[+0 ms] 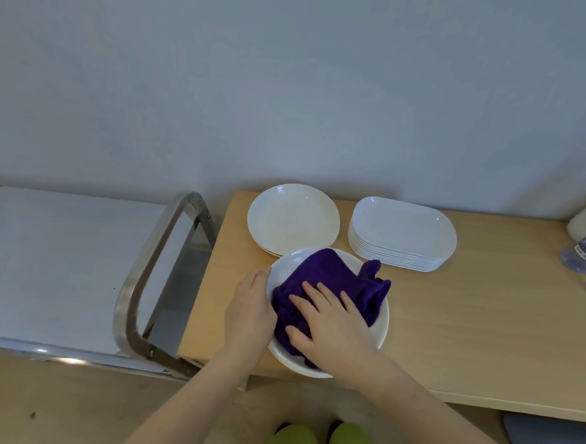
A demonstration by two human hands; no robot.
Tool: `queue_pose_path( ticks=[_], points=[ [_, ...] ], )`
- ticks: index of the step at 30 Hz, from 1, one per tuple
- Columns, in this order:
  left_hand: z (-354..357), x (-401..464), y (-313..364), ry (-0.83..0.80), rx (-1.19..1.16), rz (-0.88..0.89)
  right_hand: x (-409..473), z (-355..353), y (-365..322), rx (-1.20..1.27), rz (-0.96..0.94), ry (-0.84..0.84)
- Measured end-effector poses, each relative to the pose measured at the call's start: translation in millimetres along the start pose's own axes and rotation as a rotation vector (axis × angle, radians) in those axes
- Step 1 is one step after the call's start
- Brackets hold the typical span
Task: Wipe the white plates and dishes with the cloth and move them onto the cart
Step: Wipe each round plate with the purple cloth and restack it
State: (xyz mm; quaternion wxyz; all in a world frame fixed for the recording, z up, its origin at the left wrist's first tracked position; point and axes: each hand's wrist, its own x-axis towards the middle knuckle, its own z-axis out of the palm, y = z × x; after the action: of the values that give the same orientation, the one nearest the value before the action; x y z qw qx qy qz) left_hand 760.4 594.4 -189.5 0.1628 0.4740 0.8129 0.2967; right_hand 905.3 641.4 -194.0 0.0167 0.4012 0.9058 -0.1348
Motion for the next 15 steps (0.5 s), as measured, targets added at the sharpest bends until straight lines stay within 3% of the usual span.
queue_pose_path(
  ticks=[7,15],
  points=[
    [-3.9,-4.3,0.6,0.006,-0.157,0.012,-3.4,-4.7,24.1,-0.021,0.252,0.070],
    [-2.7,5.6,-10.7,-0.040,-0.161,-0.084,45.0,-6.7,1.1,0.106,0.149,0.065]
  ],
)
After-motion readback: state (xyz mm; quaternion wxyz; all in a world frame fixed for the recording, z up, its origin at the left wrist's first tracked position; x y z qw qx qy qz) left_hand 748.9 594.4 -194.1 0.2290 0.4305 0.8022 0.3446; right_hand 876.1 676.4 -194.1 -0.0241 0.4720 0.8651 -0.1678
